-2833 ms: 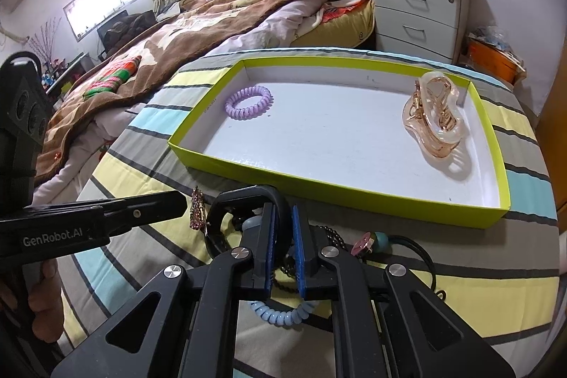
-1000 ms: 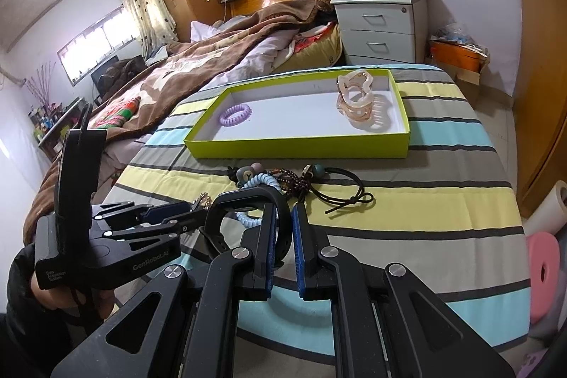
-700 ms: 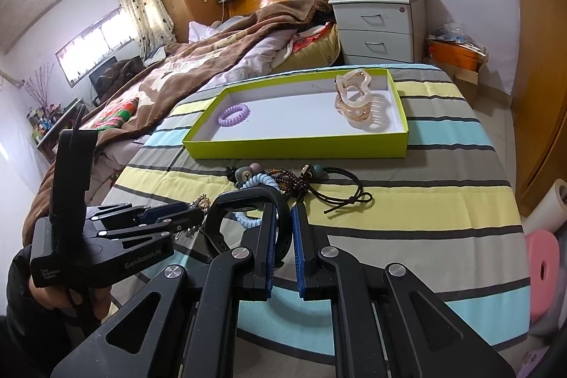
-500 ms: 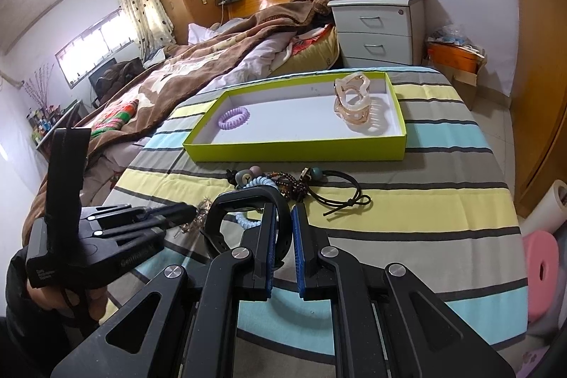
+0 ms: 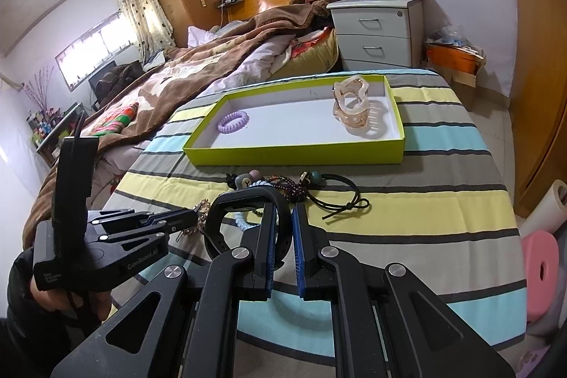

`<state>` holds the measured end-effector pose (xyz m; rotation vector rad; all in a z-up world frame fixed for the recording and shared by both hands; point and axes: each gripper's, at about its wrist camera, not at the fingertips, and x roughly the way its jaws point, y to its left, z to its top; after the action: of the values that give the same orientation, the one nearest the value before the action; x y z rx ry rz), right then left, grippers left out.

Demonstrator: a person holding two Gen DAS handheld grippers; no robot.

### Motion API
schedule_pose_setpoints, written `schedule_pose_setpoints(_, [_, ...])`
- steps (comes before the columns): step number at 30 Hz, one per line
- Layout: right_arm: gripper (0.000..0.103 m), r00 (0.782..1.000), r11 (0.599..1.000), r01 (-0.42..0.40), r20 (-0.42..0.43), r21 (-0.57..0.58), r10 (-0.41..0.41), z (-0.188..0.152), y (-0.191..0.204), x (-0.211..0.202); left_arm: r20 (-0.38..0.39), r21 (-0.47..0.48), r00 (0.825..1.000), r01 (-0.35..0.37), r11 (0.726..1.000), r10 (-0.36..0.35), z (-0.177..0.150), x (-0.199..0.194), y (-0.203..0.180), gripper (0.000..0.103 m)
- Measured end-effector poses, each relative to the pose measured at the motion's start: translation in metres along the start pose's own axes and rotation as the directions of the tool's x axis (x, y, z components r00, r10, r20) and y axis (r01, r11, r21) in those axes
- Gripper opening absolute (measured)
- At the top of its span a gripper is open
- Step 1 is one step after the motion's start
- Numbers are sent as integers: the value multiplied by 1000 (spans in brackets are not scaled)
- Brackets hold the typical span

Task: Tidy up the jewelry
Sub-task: 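Lift the black band and rhinestone clip and carry both toward the green box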

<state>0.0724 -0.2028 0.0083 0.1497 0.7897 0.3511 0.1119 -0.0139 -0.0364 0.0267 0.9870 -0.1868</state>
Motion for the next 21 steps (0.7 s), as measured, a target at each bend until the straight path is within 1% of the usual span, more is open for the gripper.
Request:
schedule_pose_setpoints(3, [9, 1000, 1000, 1, 1, -1, -1, 0, 0, 0, -5, 24, 1000, -10, 1000, 11, 2, 1, -3, 5])
schedule_pose_setpoints(6, [9, 1000, 1000, 1, 1, -3, -1, 0, 1, 1, -5, 37, 1000, -5, 999, 5, 2, 0, -4, 4])
schedule_pose_setpoints(8, [9, 1000, 1000, 1, 3, -2, -1, 0, 0, 0, -4, 26, 1000, 11, 1000, -11, 2, -1, -3, 4])
schedule_pose_setpoints(16, [9, 1000, 1000, 7, 13, 2, -7, 4, -1, -1, 44, 2, 998, 47, 999, -47, 8, -20, 3, 4])
schedule_pose_setpoints(21, [9, 1000, 1000, 16, 20, -7, -16, 12, 1, -2, 67, -2, 997, 48, 999, -47, 16, -29, 6, 4])
